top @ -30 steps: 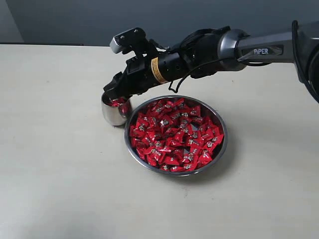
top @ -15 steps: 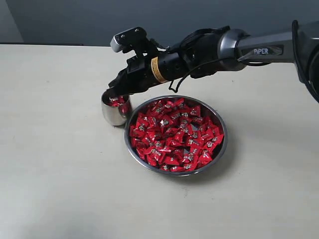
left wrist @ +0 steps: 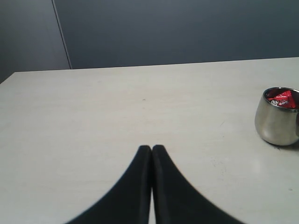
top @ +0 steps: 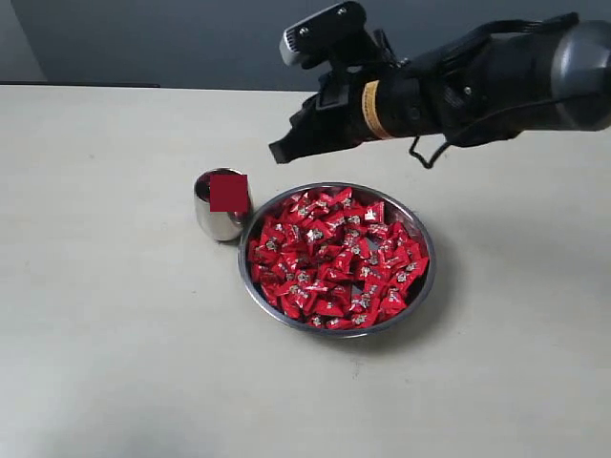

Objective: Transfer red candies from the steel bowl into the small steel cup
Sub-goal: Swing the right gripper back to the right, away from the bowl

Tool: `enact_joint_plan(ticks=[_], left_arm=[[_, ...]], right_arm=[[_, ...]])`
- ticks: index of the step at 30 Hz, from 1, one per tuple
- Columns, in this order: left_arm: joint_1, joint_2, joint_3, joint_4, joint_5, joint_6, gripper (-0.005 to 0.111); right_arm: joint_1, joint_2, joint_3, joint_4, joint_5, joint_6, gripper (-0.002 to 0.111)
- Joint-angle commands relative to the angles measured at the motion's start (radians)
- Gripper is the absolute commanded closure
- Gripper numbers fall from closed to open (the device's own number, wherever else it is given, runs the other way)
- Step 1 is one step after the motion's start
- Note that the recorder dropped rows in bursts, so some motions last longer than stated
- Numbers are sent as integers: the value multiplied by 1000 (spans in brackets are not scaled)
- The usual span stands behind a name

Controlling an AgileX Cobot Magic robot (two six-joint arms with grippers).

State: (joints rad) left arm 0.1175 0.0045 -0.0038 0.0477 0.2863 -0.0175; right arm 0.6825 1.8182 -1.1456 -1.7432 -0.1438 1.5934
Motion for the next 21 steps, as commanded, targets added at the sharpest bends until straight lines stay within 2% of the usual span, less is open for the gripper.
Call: enact_joint_plan(ticks=[1, 5, 10, 15, 21], left_arm=[[1, -4, 4, -3, -2, -2, 106], [1, -4, 4, -3, -2, -2, 106], [1, -4, 4, -3, -2, -2, 106], [1, -4, 4, -3, -2, -2, 106], [1, -4, 4, -3, -2, -2, 106]], right_arm=[[-8, -118, 168, -1, 85, -15, 109], [-8, -203, 338, -1, 137, -15, 109], [-2, -363, 405, -1, 199, 22, 109], [67, -510, 458, -1, 388, 183, 109], [194, -568, 553, -1, 566, 186, 109]])
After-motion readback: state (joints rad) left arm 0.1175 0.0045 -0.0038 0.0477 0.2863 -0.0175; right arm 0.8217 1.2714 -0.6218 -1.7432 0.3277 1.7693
